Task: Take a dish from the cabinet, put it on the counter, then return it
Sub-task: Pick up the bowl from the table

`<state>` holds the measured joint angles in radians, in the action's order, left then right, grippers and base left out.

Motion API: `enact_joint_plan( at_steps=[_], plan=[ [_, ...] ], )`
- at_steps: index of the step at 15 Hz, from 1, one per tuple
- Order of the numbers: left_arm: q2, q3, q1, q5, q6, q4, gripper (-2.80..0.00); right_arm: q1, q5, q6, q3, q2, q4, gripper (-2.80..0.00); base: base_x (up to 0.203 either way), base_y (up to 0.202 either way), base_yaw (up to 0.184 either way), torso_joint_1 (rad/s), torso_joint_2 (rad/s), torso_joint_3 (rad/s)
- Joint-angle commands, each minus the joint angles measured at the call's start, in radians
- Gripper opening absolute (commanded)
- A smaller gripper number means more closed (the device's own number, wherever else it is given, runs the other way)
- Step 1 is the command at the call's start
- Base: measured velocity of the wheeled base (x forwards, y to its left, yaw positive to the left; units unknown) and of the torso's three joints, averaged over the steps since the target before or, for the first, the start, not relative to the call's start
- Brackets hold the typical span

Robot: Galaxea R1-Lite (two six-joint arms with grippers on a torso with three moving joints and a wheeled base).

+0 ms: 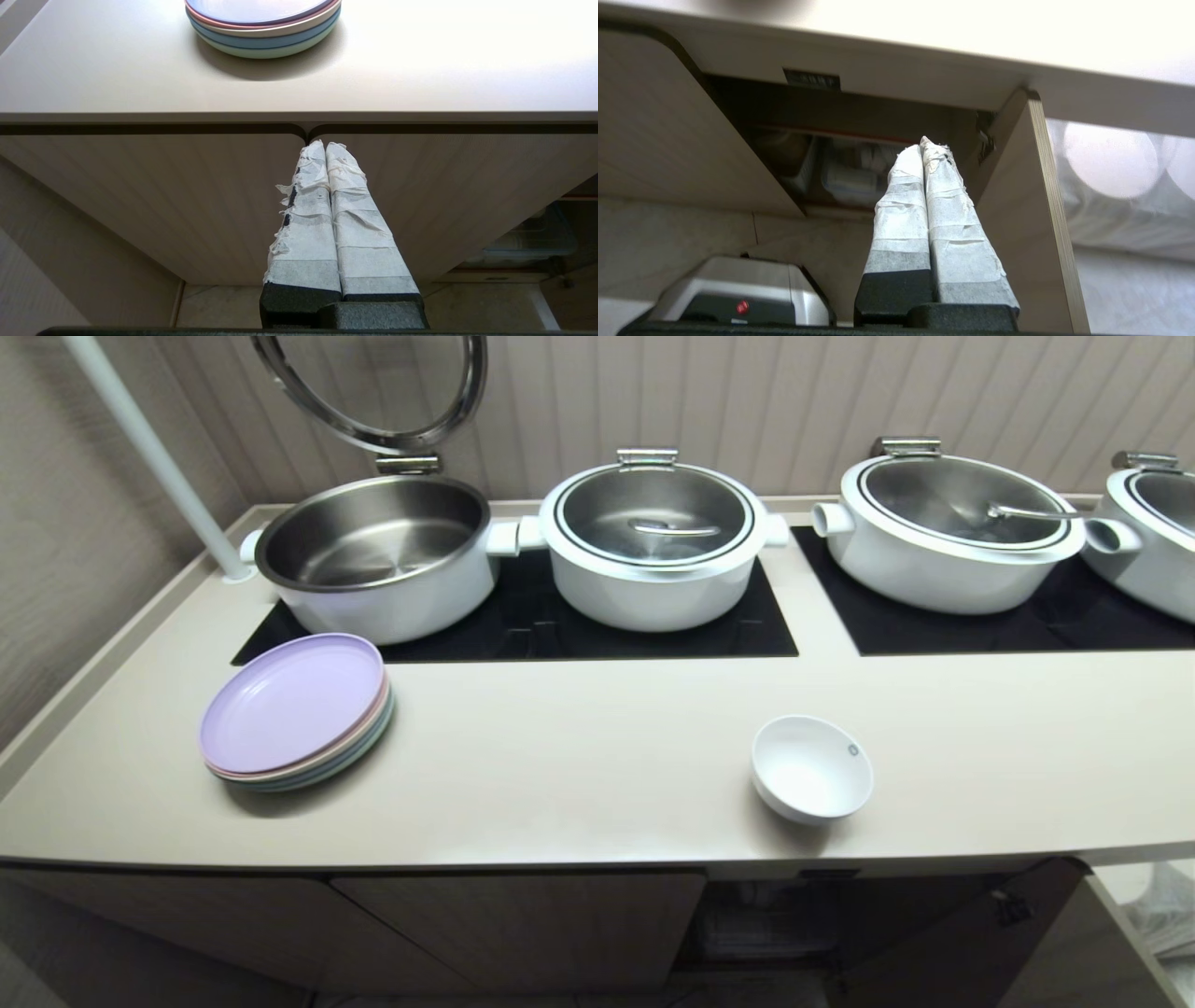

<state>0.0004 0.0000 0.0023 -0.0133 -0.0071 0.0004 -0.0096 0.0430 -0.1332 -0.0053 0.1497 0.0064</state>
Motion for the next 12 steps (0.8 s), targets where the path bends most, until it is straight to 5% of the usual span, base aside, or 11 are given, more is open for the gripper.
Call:
enact_joint_plan(
  at_steps=[1,12],
  plan=[
    [0.0,0.0,0.001,0.0,-0.001,0.0,-2.8,0.003,0.008,0.007,-0.001,-0.095,0.008,-2.8,0.0,0.0,0.0,0.0,0.0,0.0],
    [0.0,0.0,0.001,0.0,-0.001,0.001,-2.8,0.008,0.009,0.009,0.0,-0.15,0.004,-2.8,0.0,0.0,0.0,0.0,0.0,0.0]
  ],
)
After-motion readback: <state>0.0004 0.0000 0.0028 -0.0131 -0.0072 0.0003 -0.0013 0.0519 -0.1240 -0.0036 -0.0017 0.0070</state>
